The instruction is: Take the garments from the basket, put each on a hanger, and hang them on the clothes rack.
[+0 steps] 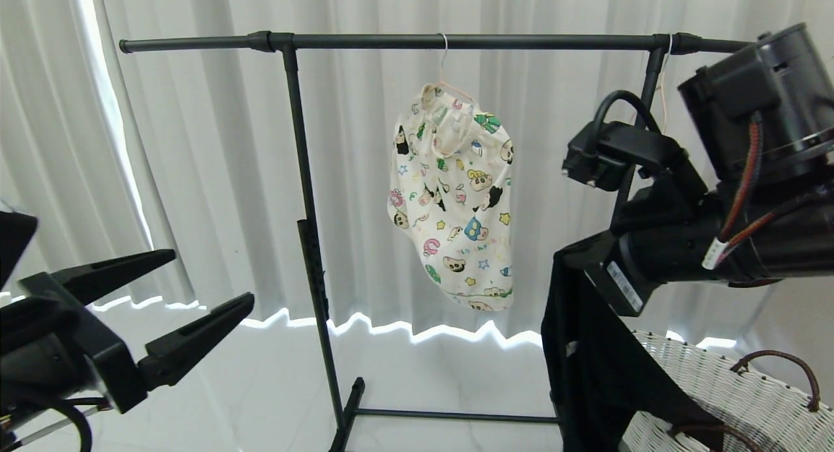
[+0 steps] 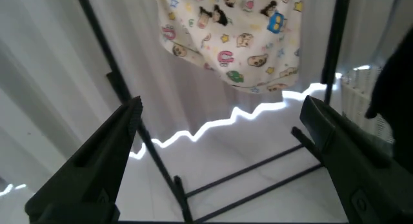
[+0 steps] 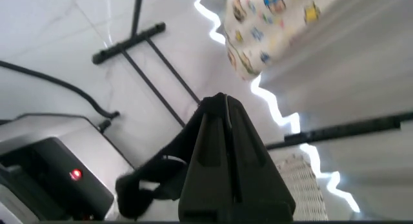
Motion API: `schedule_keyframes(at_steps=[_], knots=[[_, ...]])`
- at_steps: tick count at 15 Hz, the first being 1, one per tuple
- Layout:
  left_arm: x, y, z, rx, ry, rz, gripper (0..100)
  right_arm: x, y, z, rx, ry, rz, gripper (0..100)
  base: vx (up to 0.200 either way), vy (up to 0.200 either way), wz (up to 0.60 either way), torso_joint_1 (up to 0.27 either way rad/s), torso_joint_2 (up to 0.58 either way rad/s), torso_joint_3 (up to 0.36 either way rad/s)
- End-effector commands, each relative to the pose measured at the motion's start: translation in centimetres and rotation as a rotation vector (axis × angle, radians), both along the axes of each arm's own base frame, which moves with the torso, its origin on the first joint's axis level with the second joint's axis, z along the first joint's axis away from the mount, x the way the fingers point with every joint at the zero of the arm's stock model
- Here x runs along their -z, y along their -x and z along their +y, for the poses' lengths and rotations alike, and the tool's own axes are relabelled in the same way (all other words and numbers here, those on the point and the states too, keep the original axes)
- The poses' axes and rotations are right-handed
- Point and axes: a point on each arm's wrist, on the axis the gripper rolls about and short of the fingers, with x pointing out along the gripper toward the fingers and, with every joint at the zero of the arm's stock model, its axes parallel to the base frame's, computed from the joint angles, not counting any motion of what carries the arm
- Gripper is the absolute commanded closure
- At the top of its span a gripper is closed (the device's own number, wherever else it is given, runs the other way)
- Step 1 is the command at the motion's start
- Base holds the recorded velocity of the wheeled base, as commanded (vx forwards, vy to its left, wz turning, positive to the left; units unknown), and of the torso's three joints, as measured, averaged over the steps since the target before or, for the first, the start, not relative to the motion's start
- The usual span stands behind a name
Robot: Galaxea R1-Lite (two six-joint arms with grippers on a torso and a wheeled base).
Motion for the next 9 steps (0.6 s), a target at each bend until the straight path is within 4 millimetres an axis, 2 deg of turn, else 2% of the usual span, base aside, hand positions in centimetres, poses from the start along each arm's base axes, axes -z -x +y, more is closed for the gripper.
schedule_keyframes(at_steps=[1,3,6,9], knots=[[1.0,-2.0,-2.5,0.103,-0.024,0.101,0,0.5,-0.9,2.6,-0.035,0.006,0.008,100,0.0,0.0,0.0,0.0,0.0,0.0],[1.8,-2.3,-4.3,0.197,-0.039,0.153,0,0.1,-1.1,3.7,-0.052,-0.009,-0.003,100,0.0,0.0,0.0,0.0,0.0,0.0],[3.0,-2.7,-5.8,0.25,-0.07,0.211,0,-0.6,-0.7,4.7,-0.1,-0.038,-0.011,100,0.0,0.0,0.0,0.0,0.0,0.0],[3.0,-2.3,-6.9,0.328,-0.029,0.253,0,-1.4,0.0,5.2,-0.135,-0.066,-0.025,100,0.0,0.0,0.0,0.0,0.0,0.0]])
